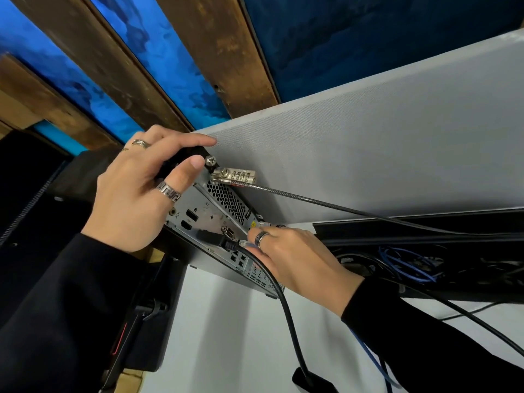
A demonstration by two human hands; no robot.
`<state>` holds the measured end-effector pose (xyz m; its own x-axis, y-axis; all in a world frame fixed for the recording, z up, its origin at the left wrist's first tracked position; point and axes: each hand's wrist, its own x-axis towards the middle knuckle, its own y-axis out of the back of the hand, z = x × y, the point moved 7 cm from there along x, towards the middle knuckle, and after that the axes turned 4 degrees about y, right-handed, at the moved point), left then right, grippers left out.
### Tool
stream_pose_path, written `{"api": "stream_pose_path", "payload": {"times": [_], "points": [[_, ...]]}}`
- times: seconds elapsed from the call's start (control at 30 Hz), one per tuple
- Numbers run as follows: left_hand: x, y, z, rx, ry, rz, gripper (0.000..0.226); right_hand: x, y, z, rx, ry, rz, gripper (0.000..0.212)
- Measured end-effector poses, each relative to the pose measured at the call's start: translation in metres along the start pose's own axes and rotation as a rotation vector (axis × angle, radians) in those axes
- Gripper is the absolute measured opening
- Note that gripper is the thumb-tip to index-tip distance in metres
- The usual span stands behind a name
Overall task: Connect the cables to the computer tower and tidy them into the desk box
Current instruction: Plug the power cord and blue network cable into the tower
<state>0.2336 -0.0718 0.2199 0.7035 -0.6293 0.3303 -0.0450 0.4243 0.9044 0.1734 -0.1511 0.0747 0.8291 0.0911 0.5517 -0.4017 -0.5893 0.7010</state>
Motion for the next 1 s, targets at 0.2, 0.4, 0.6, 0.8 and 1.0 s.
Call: {"api": "stream_pose_path", "payload": {"times": [0.2,0.4,0.6,0.8,1.0], "points": [[0.0,0.0,-0.001,-0.006,0.014,-0.005,0.036,0.004,-0.001,-0.003,-0.052,0.038,-0.051,0.009],[0.0,-0.001,0.001,-0.012,0.01,-0.007,0.035,0.008,-0.008,-0.007,-0.011,0.061,-0.196,0.011],[0.001,-0.002,0.002,-0.002,0.007,-0.006,0.035,0.012,-0.006,-0.01,0.032,0.067,-0.17,0.018],[0.001,-0.003,0.002,0.008,-0.002,-0.025,0.034,0.009,-0.003,-0.012,-0.056,0.041,-0.198,0.018],[0.001,-0.002,0.003,0.033,0.002,-0.028,0.036,0.012,0.0,-0.014,-0.034,0.01,-0.115,0.021]]}}
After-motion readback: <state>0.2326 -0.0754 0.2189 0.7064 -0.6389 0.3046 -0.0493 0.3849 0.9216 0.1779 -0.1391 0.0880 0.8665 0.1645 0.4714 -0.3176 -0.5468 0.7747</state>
